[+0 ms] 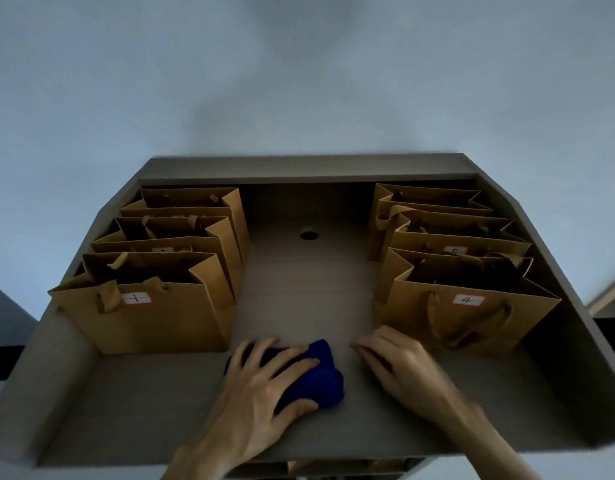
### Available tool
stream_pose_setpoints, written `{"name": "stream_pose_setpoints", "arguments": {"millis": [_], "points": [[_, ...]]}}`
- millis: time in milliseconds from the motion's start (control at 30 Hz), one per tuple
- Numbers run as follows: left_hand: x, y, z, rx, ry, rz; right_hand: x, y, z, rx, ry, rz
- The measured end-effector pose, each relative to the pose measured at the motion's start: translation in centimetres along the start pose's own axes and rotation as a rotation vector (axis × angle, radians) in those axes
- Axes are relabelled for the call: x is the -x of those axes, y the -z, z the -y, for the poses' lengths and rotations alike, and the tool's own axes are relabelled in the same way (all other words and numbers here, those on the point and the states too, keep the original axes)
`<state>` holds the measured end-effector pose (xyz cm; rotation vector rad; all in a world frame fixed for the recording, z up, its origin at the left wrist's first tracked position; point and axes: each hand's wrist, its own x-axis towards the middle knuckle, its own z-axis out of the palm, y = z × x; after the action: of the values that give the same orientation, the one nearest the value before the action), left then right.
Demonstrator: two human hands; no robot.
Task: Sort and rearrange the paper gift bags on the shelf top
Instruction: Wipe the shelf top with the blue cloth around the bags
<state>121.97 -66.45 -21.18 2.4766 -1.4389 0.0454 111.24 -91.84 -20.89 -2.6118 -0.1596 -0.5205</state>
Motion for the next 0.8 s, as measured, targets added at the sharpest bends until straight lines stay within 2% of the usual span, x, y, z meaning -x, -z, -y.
{"name": "stream_pose_setpoints", "arguments": {"millis": [67,267,567,667,800], "points": [[0.5,-0.9,-1.4,-0.068,0.083,0.013,1.5,-0.6,-1.4,0.005,-0.05,-0.004],[-2.1,-1.7,-2.6,-0.148,0.122,0.117,1.1,-0.7,-1.6,-0.044,-0.093,-0.013],[-19.2,-2.0,-0.9,-0.056,0.184,0.197,1.4,-0.7,-2.0,-0.117,-0.133,-0.019],[-18.7,-2.1,-1.5,-0.072,0.204,0.148,1.4,-0.4,-1.9,-0.109,-0.13,-0.015],[-13.7,-1.8,-2.2,-0.09,0.191,0.143,1.5,-0.3,-1.9,-0.118,-0.109,0.049]]}}
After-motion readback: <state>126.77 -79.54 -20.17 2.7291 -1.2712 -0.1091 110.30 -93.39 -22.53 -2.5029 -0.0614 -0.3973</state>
